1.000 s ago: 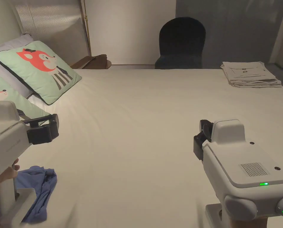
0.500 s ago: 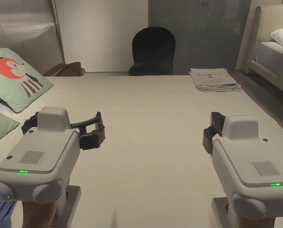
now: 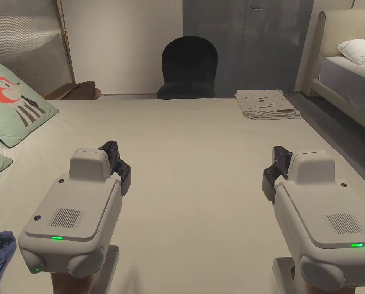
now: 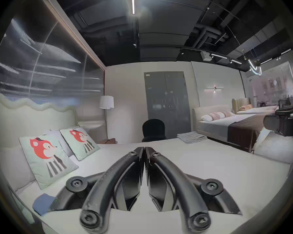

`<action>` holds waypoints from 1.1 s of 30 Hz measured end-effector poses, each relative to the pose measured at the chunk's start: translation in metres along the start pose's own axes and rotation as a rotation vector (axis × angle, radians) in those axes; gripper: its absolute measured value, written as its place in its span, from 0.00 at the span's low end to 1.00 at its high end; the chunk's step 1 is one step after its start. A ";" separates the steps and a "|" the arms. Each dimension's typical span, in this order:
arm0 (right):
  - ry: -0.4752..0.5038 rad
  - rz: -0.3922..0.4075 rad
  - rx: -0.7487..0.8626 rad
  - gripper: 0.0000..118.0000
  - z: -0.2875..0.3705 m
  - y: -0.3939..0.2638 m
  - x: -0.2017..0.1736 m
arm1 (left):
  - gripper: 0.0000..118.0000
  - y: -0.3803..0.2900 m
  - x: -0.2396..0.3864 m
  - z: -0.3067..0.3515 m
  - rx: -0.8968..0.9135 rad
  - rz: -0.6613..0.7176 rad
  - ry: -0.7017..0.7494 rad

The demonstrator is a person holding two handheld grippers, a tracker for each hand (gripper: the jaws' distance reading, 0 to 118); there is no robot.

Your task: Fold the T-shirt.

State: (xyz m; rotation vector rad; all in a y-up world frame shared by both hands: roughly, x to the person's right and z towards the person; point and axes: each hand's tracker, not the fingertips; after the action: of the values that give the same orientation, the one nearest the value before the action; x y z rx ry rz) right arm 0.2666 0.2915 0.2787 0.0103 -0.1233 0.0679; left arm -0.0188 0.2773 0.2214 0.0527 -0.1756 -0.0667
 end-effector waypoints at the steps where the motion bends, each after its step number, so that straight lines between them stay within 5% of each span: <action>1: 0.000 0.000 0.002 0.00 0.000 0.000 0.000 | 0.00 -0.001 0.000 0.000 0.003 0.004 0.008; 33: -0.002 0.008 0.003 0.00 0.002 0.003 0.000 | 0.00 -0.005 -0.001 0.001 -0.013 -0.011 0.019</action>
State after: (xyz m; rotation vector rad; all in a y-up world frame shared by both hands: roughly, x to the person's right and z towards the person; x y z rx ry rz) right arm 0.2663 0.2942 0.2807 0.0131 -0.1253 0.0762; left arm -0.0206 0.2727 0.2221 0.0414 -0.1562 -0.0784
